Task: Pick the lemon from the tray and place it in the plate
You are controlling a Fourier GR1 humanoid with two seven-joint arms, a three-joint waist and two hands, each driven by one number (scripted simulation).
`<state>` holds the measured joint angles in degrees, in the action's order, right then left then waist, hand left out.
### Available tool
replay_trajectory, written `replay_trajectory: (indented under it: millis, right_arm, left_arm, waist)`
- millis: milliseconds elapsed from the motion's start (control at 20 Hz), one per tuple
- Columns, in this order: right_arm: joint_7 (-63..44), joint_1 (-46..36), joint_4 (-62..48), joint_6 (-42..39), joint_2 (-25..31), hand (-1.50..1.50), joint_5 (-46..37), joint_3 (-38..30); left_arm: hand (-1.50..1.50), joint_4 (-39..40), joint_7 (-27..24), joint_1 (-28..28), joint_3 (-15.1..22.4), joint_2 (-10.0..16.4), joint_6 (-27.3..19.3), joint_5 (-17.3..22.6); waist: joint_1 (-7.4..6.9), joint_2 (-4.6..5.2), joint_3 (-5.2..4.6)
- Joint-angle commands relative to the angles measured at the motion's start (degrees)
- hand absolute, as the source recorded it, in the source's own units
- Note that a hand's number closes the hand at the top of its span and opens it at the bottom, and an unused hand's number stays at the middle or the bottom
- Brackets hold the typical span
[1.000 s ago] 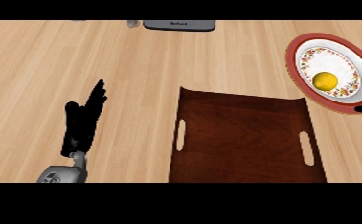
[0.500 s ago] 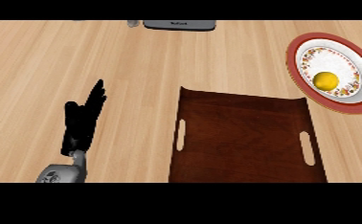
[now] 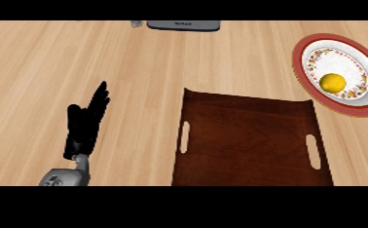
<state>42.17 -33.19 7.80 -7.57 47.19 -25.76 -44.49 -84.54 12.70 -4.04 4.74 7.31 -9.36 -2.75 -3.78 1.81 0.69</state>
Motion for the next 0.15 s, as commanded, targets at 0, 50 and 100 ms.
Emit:
replay_trajectory:
  millis: [0,50,100]
  right_arm:
    - [0.40,1.09,0.07,0.48,0.38,-1.50,0.02,-0.13]
    - [-1.43,-0.17,0.28,0.72,1.09,-1.50,-0.38,0.30]
    - [-0.40,0.77,0.33,2.28,0.38,-1.50,-0.26,0.05]
  left_arm:
    - [0.00,0.51,0.43,-0.59,0.36,-0.34,-0.48,-0.72]
    - [0.00,0.93,-0.21,-0.83,0.07,-0.78,-0.68,-0.44]
    - [0.00,1.76,-0.84,-0.69,-0.46,-0.25,0.34,0.33]
  waist:
    - [0.16,0.13,0.07]
    - [0.17,-0.04,-0.06]
    - [0.00,0.23,0.01]
